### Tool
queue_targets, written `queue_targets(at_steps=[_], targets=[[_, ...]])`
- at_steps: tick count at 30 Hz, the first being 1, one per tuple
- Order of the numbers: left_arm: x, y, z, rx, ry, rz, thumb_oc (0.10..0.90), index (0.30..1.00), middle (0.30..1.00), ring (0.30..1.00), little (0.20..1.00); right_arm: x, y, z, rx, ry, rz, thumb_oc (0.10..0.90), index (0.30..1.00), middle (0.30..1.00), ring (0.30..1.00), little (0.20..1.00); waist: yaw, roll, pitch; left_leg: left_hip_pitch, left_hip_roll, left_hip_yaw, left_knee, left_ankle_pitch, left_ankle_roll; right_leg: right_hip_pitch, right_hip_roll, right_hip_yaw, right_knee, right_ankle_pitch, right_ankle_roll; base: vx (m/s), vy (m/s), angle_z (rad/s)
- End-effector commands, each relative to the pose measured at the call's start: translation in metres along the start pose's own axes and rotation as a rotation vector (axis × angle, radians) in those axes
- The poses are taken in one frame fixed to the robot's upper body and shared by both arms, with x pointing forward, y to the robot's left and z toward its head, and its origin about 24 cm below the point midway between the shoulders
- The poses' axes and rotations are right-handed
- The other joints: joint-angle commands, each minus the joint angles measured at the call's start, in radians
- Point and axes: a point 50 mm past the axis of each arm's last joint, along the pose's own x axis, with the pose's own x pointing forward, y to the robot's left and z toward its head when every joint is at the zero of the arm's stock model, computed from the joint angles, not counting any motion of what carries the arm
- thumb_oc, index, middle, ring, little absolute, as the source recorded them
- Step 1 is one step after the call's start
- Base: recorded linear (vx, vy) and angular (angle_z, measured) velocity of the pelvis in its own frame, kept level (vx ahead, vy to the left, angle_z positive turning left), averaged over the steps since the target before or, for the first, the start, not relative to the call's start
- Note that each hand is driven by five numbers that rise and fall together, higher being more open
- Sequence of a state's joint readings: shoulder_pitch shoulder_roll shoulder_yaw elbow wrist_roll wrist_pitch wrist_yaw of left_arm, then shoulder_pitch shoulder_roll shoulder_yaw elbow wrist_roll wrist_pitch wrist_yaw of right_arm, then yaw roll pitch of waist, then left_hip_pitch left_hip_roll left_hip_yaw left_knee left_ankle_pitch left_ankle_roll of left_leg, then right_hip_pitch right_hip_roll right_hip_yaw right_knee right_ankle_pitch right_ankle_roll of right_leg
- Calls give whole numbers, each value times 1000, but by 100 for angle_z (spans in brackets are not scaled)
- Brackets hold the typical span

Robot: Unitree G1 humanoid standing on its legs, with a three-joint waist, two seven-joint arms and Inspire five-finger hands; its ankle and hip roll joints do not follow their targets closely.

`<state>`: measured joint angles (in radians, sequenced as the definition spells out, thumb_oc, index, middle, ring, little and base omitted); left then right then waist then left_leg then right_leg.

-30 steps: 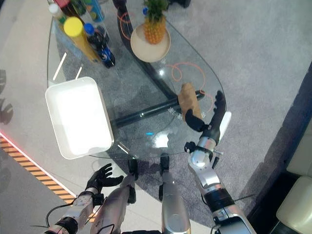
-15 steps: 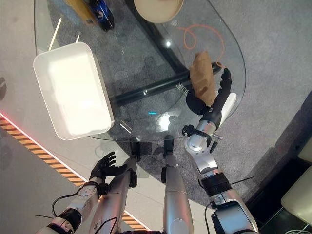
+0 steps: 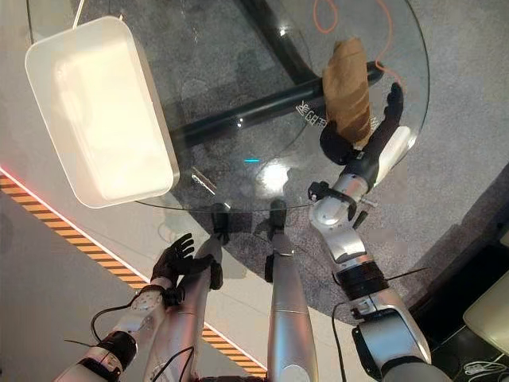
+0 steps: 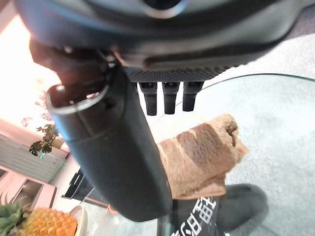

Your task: Wipe the table with a cloth and put it in the basket.

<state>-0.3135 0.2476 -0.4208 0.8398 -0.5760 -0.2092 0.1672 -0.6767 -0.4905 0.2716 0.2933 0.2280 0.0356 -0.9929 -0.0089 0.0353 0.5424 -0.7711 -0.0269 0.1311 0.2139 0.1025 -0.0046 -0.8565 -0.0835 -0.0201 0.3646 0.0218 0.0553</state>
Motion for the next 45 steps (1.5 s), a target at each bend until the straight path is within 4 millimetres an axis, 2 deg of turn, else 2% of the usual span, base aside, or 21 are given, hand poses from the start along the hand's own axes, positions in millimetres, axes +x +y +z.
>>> queue_targets(at_steps=[1,5,13,22,31,36,37,40,41,45], targets=[[-9,-1,-12,-34,24,2,800,900,900,900,900,24,-20,31,40,-121,-104,800,900,900,900,900,-10,45,-22,-80,-44,-46,166,-133,-1,-32,29,-56,9,-10,10,27,-3,4],[-6,-4,-3,-41,0,-11,800,900,900,900,900,39,-20,35,20,-77,-109,800,900,900,900,900,-1,53,-22,-115,-42,-51,182,-133,-1,-69,30,-57,29,-12,10,20,3,4],[-4,-6,5,-52,-19,-26,800,900,900,900,900,57,-19,26,-65,28,-65,800,900,900,900,900,12,67,-22,-178,-43,-58,215,-135,0,-133,25,-58,60,-9,11,15,12,3],[-4,-6,9,-58,-28,-35,800,900,900,900,900,66,-23,12,-61,178,-100,800,900,900,900,900,24,71,-22,-220,-42,-63,232,-136,-2,-171,23,-60,78,-5,12,10,8,3],[-5,-7,11,-74,-42,-45,800,900,900,900,900,82,-29,14,-61,216,-140,800,900,900,900,900,38,83,-22,-247,-49,-78,240,-134,-7,-196,24,-59,81,2,13,8,5,1],[-6,-4,10,-75,-39,-47,800,900,900,900,900,85,-27,6,-76,316,-63,800,900,900,900,900,44,83,-22,-259,-50,-82,242,-131,-10,-205,24,-64,83,3,9,0,0,0],[-6,-3,11,-73,-40,-49,800,900,900,900,900,83,-25,0,-65,372,-12,608,735,735,735,708,46,80,-22,-262,-48,-82,243,-132,-10,-209,23,-67,87,3,8,0,0,0],[-6,-4,12,-72,-46,-55,800,900,900,900,900,81,-22,-7,-70,406,69,306,476,476,476,406,48,77,-22,-270,-47,-84,247,-132,-11,-214,22,-70,89,2,6,0,0,0],[-7,-3,11,-73,-49,-55,800,900,900,900,900,81,-21,-9,-74,410,86,100,300,300,300,200,48,77,-22,-271,-47,-84,247,-132,-11,-216,22,-69,90,2,6,0,0,0],[-8,-1,9,-76,-47,-48,800,900,900,900,900,78,-22,-14,-89,415,132,100,300,300,300,200,47,74,-22,-272,-47,-84,250,-133,-13,-217,24,-68,95,1,7,0,0,0]])
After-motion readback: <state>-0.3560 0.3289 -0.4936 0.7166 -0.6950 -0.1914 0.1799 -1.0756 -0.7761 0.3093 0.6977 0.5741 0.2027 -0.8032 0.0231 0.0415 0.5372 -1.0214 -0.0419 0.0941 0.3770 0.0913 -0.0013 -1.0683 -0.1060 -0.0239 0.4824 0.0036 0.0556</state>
